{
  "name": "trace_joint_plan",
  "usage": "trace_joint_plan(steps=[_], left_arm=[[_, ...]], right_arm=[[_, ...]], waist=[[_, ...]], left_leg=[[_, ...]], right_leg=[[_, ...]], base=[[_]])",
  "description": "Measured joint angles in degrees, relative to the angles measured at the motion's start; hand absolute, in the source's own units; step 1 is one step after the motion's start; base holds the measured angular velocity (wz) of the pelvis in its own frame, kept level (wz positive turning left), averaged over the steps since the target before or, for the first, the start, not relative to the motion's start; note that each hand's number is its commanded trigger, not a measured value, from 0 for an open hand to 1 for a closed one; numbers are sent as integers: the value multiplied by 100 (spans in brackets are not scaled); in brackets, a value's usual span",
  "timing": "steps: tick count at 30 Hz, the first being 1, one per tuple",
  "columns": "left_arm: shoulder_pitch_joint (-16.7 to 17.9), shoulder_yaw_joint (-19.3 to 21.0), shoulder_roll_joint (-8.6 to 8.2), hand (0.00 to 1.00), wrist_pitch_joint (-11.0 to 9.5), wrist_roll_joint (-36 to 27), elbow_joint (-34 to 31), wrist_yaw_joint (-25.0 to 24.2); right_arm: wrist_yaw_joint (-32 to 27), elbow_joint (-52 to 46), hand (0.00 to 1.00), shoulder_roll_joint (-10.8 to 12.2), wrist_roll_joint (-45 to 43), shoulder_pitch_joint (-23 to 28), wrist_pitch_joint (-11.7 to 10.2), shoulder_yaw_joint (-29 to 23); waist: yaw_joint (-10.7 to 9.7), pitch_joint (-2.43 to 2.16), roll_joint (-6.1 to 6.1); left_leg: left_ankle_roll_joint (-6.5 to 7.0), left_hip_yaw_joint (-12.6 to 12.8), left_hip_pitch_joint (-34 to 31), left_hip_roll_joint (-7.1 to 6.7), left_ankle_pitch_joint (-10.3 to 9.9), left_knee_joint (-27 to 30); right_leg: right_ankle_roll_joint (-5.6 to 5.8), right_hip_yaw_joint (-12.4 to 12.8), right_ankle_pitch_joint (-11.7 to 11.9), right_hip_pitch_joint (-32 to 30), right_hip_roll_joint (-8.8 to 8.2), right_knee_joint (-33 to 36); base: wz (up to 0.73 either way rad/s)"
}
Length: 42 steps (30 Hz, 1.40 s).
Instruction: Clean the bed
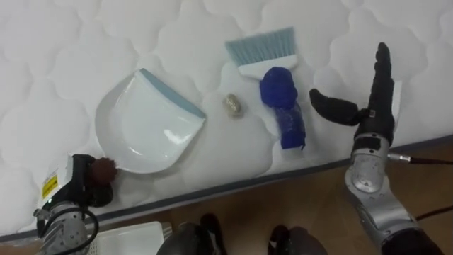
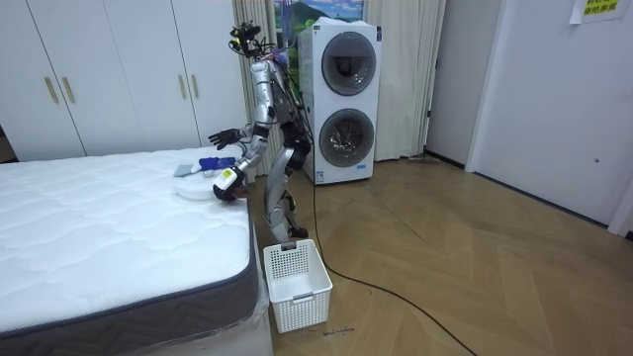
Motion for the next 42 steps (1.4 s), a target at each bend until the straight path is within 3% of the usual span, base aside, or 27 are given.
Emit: trace_joint_plan(steps=[8, 12, 22, 28, 42], left_arm=[[-28, -97, -19, 100, -46, -6, -71, -204], [-63, -122, -25, 100, -49, -2, -103, -227], [-75, -122, -46, 100, -30, 8, -169, -275], [-84, -103, -49, 100, 102, 8, -274, -366], [-209, -194, -57, 100, 186, 5, -267, -453]], right_arm=[[293, 418, 0, 3, 21, -95, -35, 144], [424, 806, 0, 21, 18, -222, -69, 208], [986, 1180, 0, 39, 239, -371, -69, 179], [1049, 1286, 0, 163, 229, -458, -60, 103], [1063, 1485, 0, 212, 431, -732, 52, 86]], waist=[[163, 10, 7], [208, 61, 6], [222, 74, -3], [218, 80, -7], [247, 112, -24]], left_leg=[[-3, -6, -15, -39, 1, -68], [-3, -10, -16, -55, 1, -103], [-5, -17, -15, -111, 3, -184], [-5, -13, -21, -103, 3, -176], [4, 20, -16, -123, 8, -168]], right_leg=[[5, -46, -23, -16, -22, -10], [6, -47, -23, -13, -25, -38], [19, -105, -28, -12, -92, -63], [19, -103, -28, -25, -98, -53], [17, -183, -30, -56, -200, 11]], base=[[3], [0], [1], [0], [0]])
